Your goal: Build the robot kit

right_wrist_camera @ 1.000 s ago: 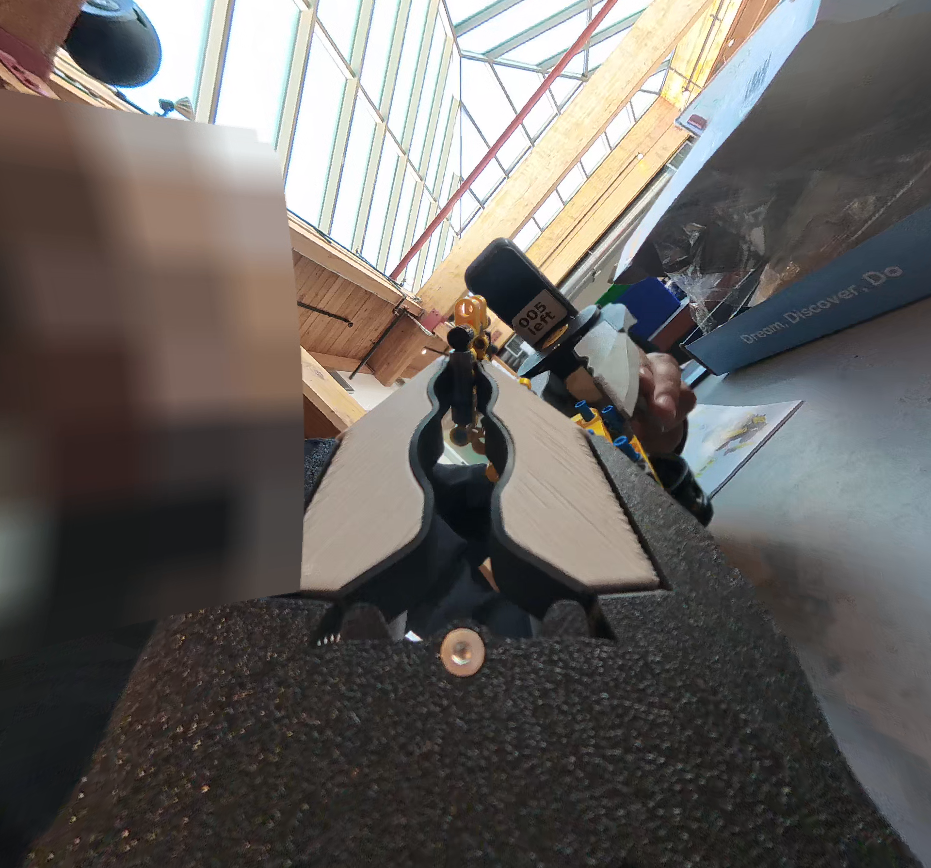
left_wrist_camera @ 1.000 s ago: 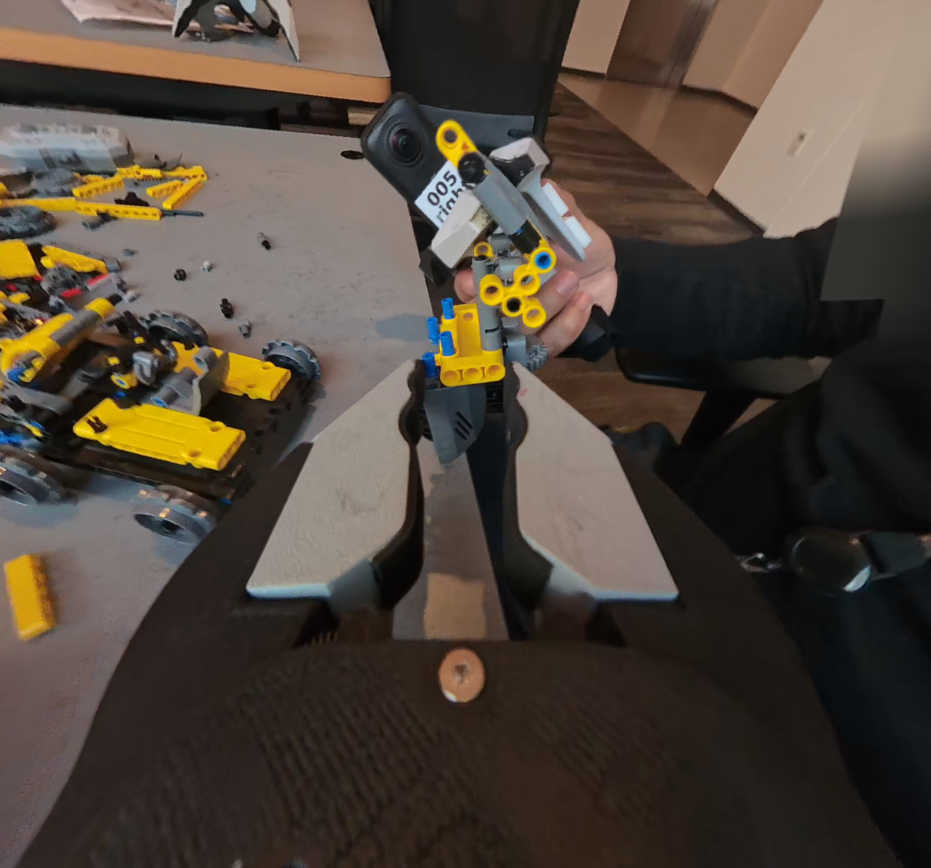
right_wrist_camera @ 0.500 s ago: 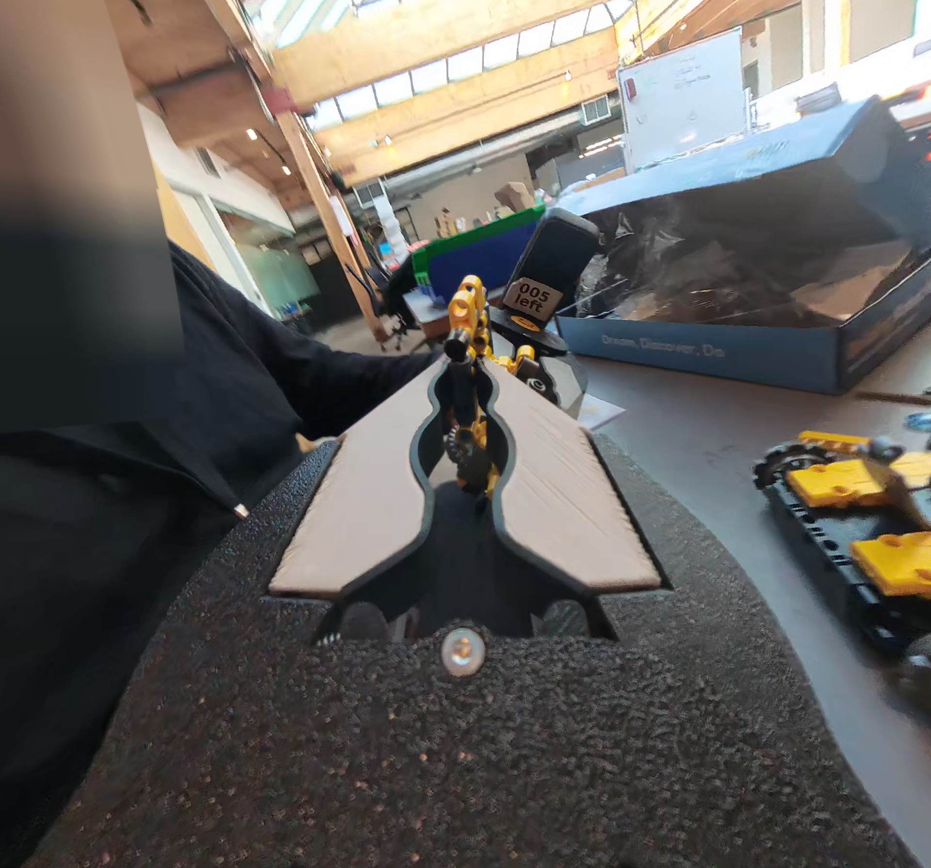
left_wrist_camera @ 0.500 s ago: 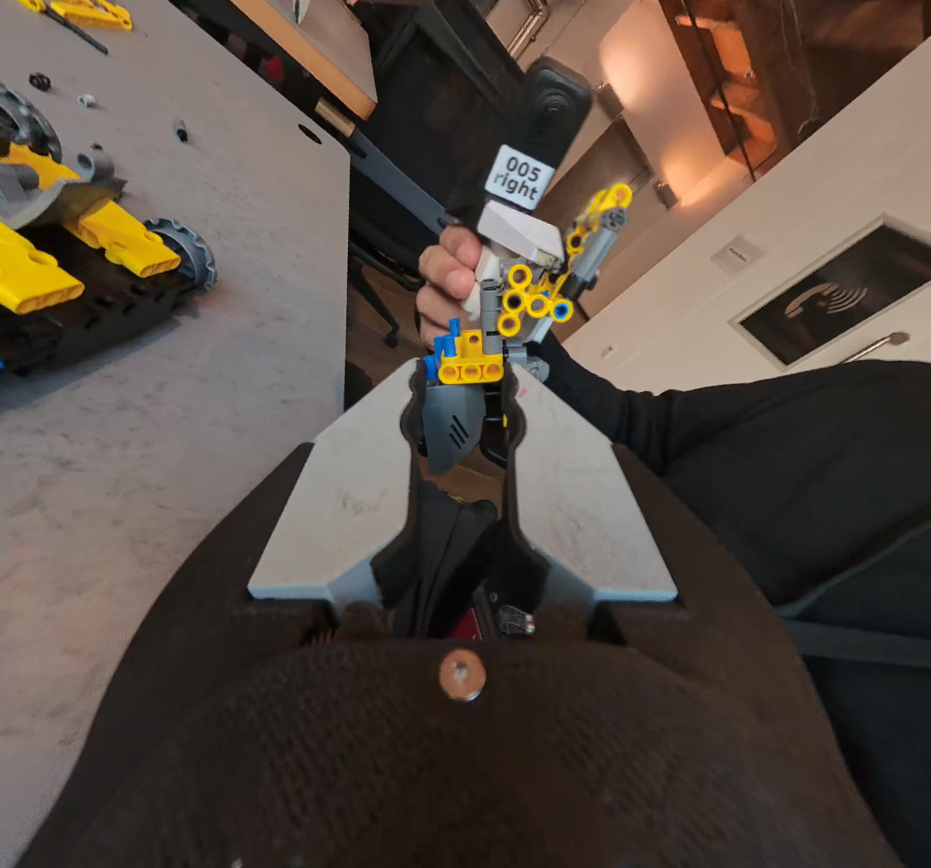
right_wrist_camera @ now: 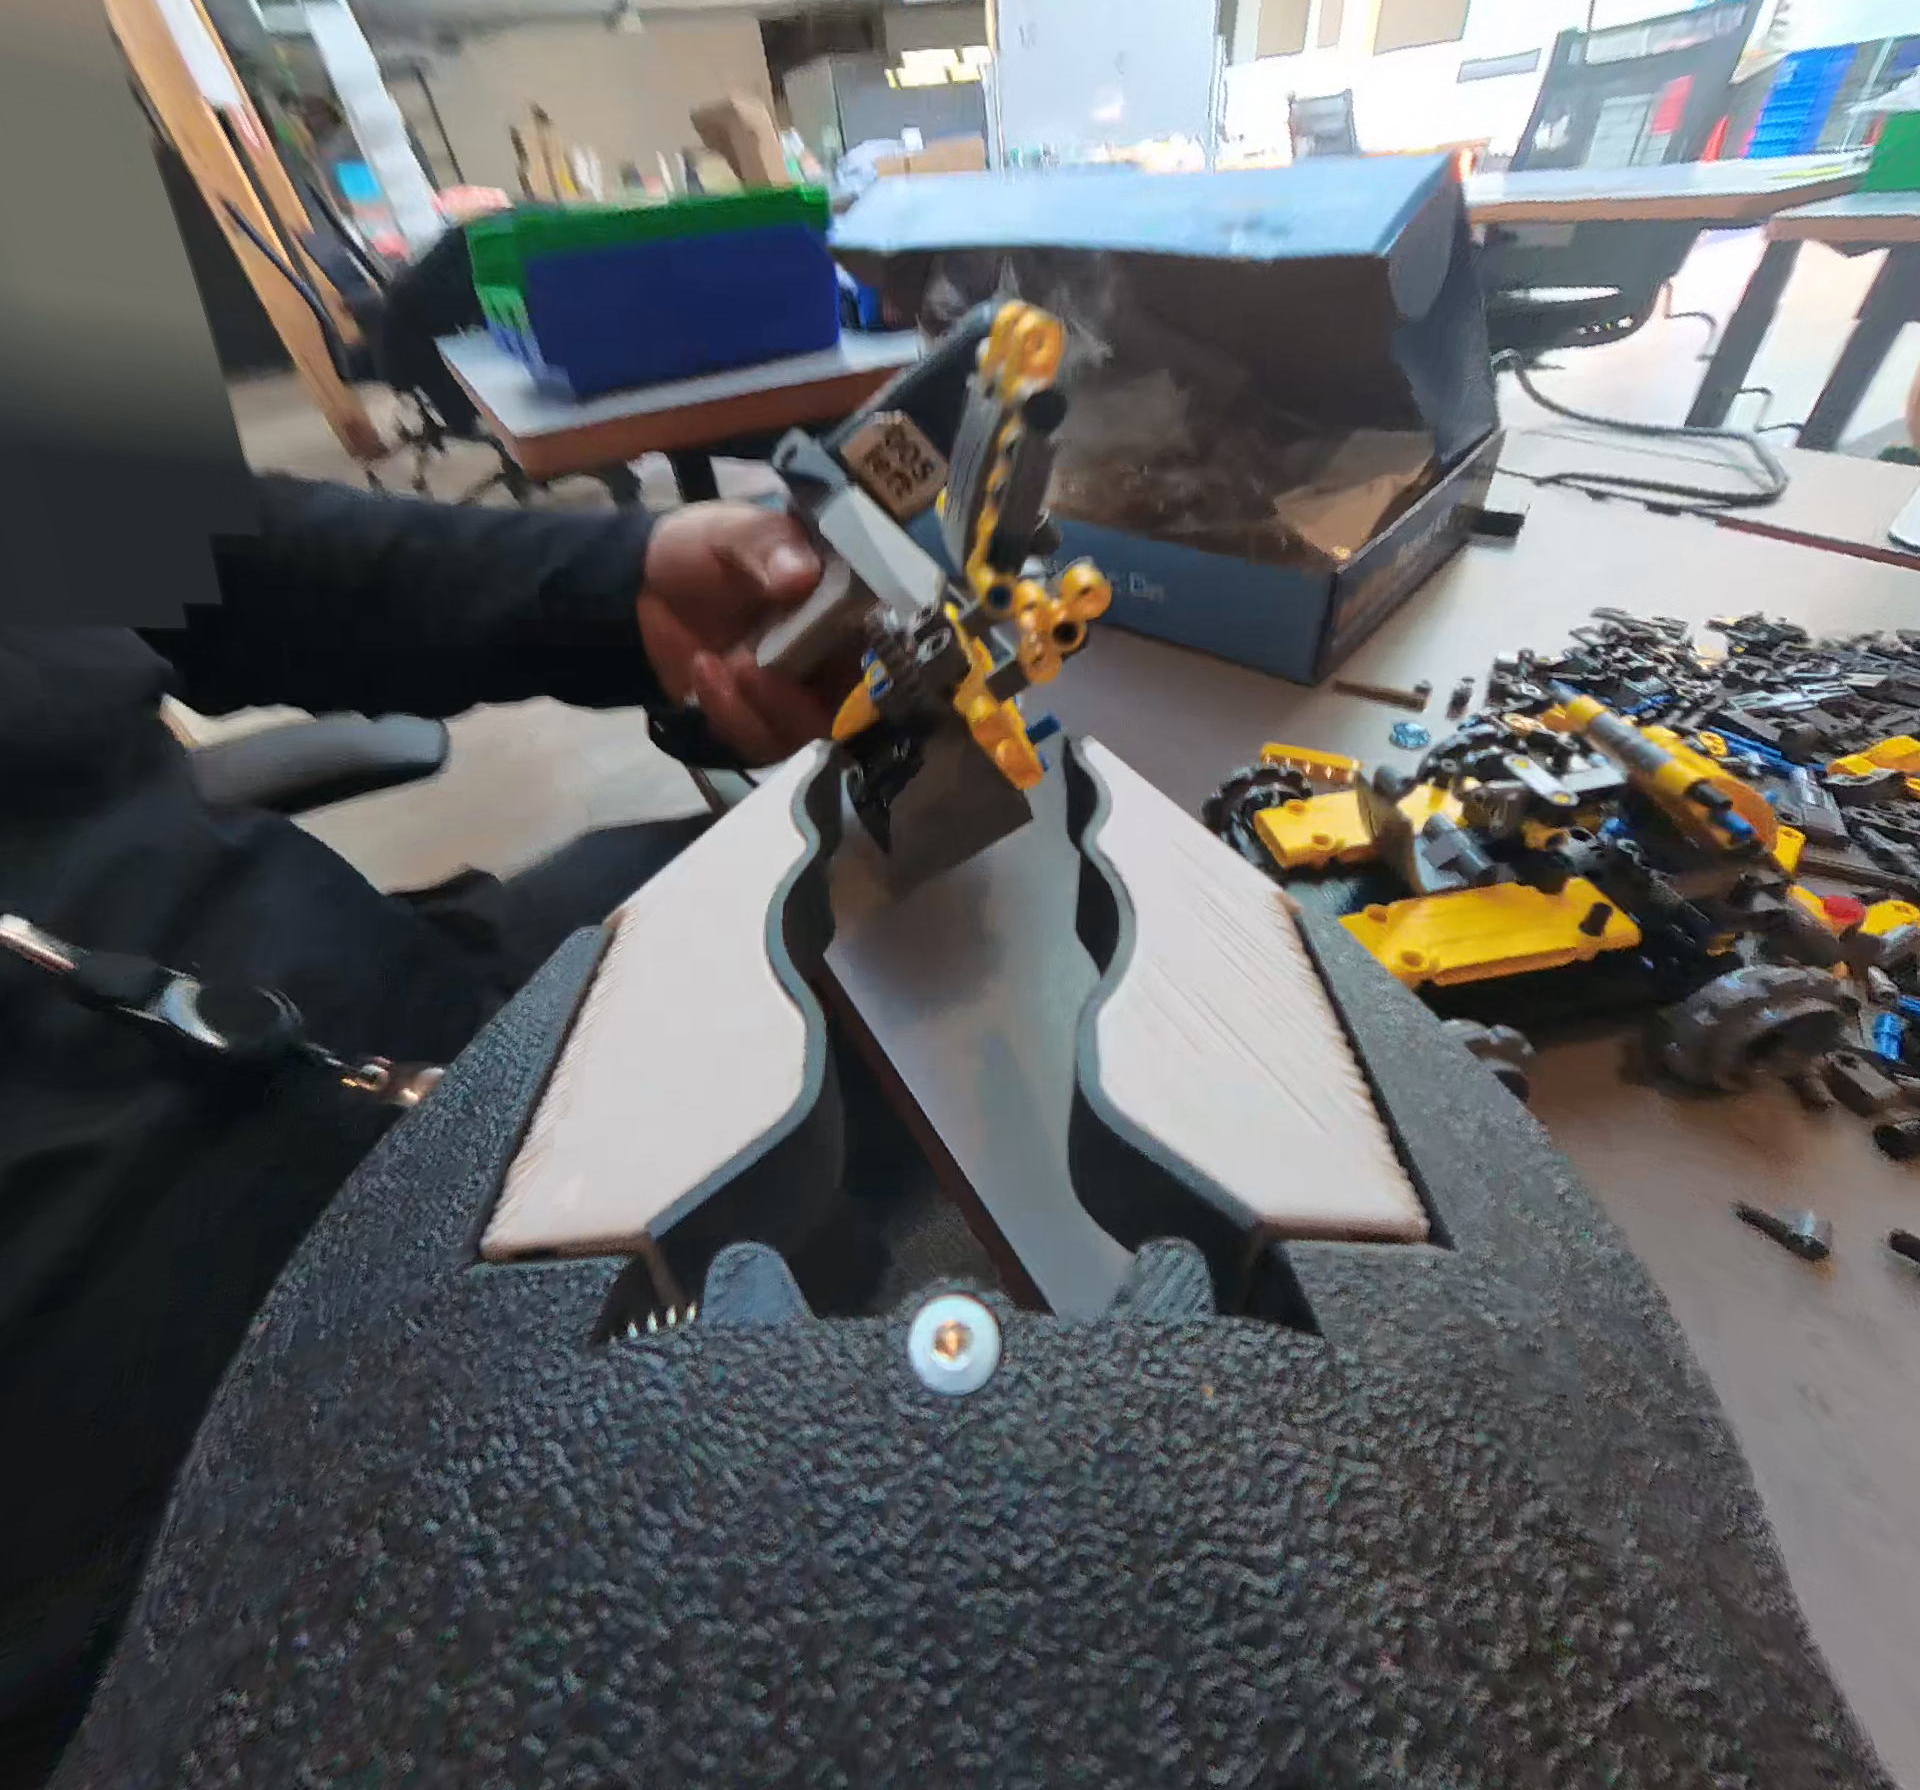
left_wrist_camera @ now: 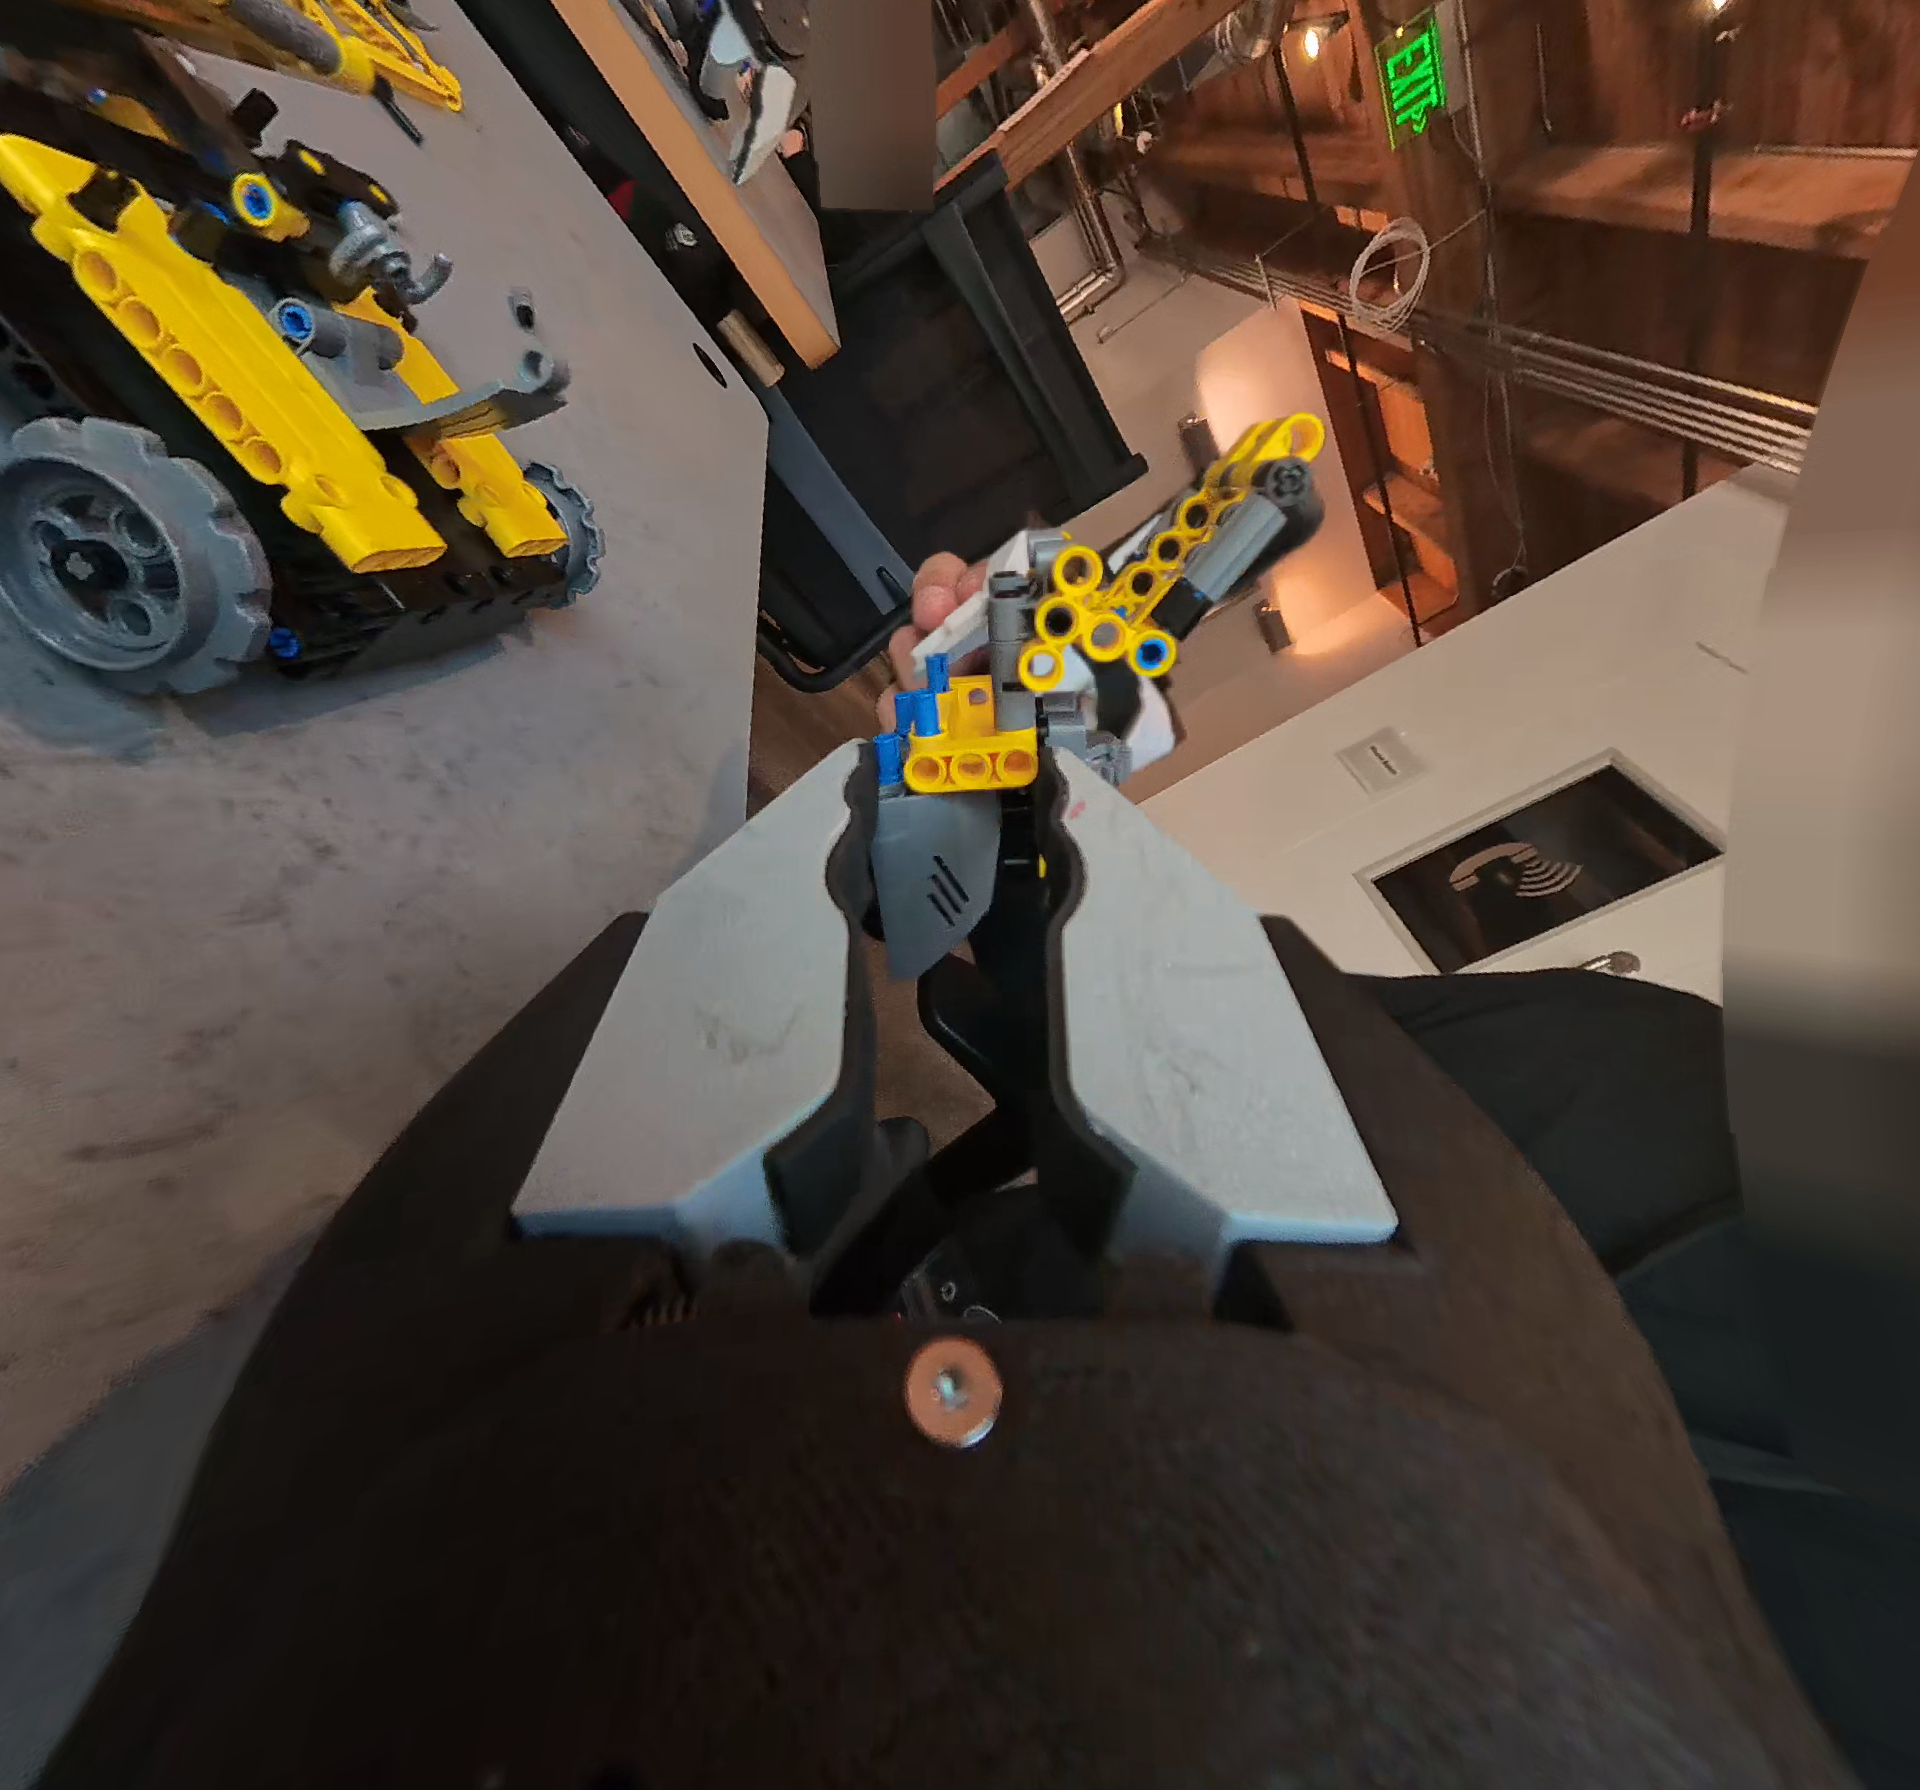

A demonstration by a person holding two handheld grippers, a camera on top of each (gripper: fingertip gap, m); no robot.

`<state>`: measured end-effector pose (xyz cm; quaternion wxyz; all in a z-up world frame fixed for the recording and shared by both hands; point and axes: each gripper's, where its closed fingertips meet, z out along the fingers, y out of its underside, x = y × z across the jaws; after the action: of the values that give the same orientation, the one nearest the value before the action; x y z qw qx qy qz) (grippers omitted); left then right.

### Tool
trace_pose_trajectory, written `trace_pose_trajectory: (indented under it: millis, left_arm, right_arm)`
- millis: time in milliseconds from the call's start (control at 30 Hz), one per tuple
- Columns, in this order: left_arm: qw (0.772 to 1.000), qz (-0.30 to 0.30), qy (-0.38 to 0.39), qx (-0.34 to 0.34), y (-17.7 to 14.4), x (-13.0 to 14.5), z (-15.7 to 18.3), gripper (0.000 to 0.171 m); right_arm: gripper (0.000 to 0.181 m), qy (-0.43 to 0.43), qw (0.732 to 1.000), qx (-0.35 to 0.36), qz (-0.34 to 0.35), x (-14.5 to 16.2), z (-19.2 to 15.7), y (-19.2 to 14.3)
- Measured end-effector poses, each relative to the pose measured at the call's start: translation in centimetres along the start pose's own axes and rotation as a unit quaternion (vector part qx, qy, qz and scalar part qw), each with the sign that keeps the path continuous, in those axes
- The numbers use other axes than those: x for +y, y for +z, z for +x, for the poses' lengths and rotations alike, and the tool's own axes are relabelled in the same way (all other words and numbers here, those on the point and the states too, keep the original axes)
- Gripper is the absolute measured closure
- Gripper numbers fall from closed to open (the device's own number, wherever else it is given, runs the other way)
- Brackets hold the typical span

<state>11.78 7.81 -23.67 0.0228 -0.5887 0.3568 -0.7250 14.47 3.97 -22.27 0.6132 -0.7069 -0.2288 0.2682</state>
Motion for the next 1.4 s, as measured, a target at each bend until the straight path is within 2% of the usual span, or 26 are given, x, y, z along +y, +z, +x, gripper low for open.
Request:
trace_pose_trajectory:
  millis: [100, 167, 333, 467, 600, 667, 867, 1000, 1100, 1133, 1167, 1233, 1267, 1333, 1400]
  left_arm:
    - [1.000, -0.001, -0.025, 0.010, 0.2, 0.1, -0.2, 0.144]
    - [0.999, -0.005, -0.035, 0.012, 0.4, 0.3, -0.2, 0.144]
    - [0.999, -0.019, -0.043, 0.012, 0.4, 0.5, -0.3, 0.144]
    - [0.998, -0.014, -0.061, 0.018, 0.2, 0.4, -0.4, 0.145]
    - [0.998, -0.015, -0.063, 0.008, -0.1, 0.4, -1.1, 0.145]
    - [0.999, -0.019, -0.043, -0.005, -0.1, 0.4, -1.4, 0.144]
    - [0.988, -0.075, 0.099, -0.097, 0.0, 0.5, -3.2, 0.147]
    - [0.985, -0.062, 0.119, -0.110, -0.2, -0.9, -3.8, 0.153]
    - [0.981, -0.069, 0.139, -0.121, -0.1, -1.2, -4.7, 0.144]
    - [0.974, -0.081, 0.164, -0.134, -0.1, -1.1, -5.1, 0.140]
    - [0.963, -0.098, 0.200, -0.155, -0.2, -0.8, -5.7, 0.128]
    - [0.927, -0.135, 0.293, -0.193, -0.2, -0.2, -6.6, 0.114]
    - [0.905, -0.151, 0.340, -0.207, -0.1, 0.1, -6.9, 0.113]
    - [0.867, -0.176, 0.404, -0.235, 0.3, 0.5, -7.6, 0.114]
    - [0.850, -0.192, 0.420, -0.254, 0.5, 0.6, -8.3, 0.124]
  right_arm:
    - [0.125, -0.066, 0.996, 0.050, -0.044, 1.7, 0.3, 1.3]
    - [0.125, -0.096, 0.993, 0.044, -0.051, 1.9, -0.4, 1.9]
    - [0.145, -0.148, 0.984, 0.063, -0.078, 2.5, 0.0, 2.5]
    - [0.137, -0.157, 0.983, 0.053, -0.083, 2.9, -0.1, 2.6]
    - [0.141, -0.170, 0.979, 0.060, -0.096, 3.5, 0.2, 3.0]
    - [0.143, -0.165, 0.979, 0.065, -0.096, 3.7, 0.6, 3.1]
    - [0.154, -0.128, 0.985, 0.074, -0.091, 4.5, 2.5, 3.2]
    - [0.153, -0.091, 0.988, 0.077, -0.096, 5.3, 3.8, 3.1]
    - [0.154, -0.060, 0.989, 0.086, -0.106, 6.0, 4.9, 2.9]
    - [0.154, -0.046, 0.989, 0.089, -0.107, 6.2, 5.3, 2.8]
    - [0.154, -0.030, 0.990, 0.092, -0.107, 6.4, 5.6, 2.7]
    - [0.159, 0.010, 0.992, 0.088, -0.093, 6.3, 6.1, 2.3]
    - [0.169, 0.034, 0.994, 0.084, -0.068, 5.5, 6.3, 2.0]
    - [0.170, 0.087, 0.992, 0.077, -0.046, 5.0, 7.0, 1.6]
    - [0.171, 0.126, 0.988, 0.073, -0.057, 5.7, 7.5, 1.5]
